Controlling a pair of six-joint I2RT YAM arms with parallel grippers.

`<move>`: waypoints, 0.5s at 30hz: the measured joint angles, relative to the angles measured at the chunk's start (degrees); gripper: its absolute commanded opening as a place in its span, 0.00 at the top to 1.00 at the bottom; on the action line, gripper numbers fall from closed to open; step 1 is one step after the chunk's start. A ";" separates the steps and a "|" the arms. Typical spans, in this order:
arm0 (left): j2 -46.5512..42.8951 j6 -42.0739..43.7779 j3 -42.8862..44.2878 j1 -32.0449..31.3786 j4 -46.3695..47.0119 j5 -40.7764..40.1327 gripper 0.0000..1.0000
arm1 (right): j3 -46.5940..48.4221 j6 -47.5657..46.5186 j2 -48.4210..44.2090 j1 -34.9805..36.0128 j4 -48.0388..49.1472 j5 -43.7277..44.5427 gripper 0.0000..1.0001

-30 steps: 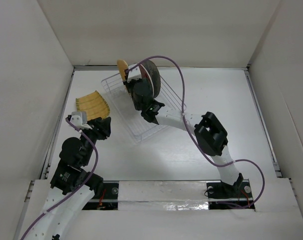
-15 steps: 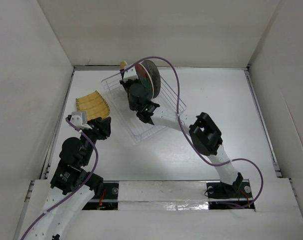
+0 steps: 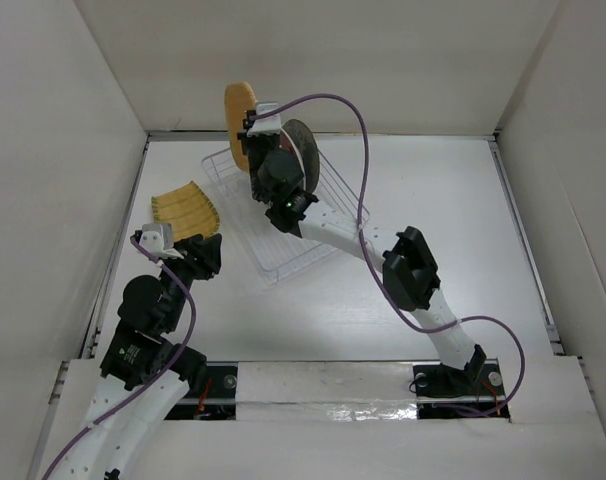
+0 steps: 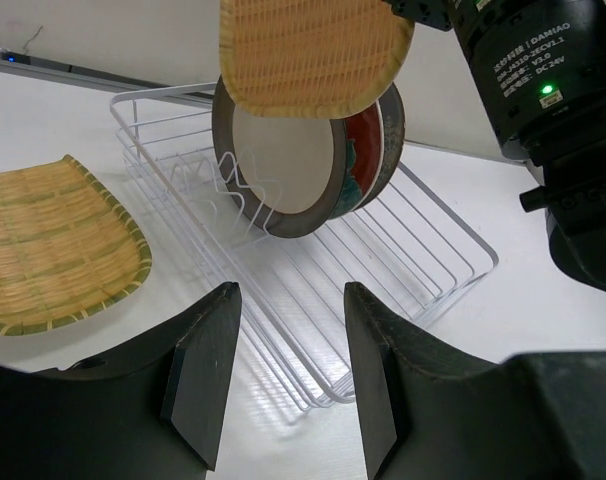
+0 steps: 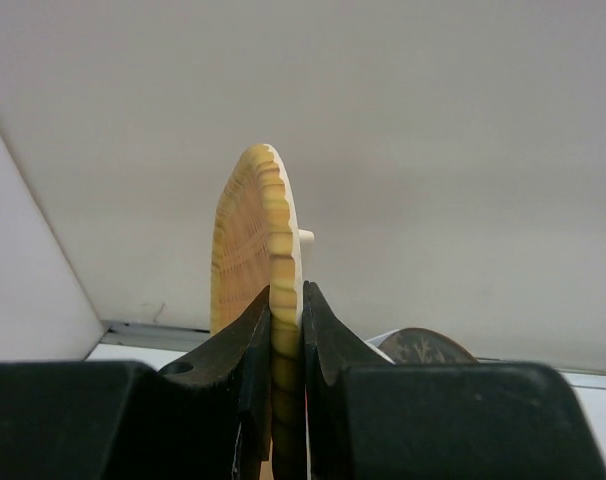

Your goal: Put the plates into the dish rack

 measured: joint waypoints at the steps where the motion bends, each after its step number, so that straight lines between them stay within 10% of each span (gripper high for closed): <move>1: 0.00 0.00 0.00 0.00 0.00 0.00 0.57 | 0.57 0.24 0.46 0.00 0.11 -0.07 1.00; 15: 0.00 0.00 0.00 0.00 0.00 0.02 0.57 | 0.68 -1.16 9.46 -0.39 0.22 -0.44 1.00</move>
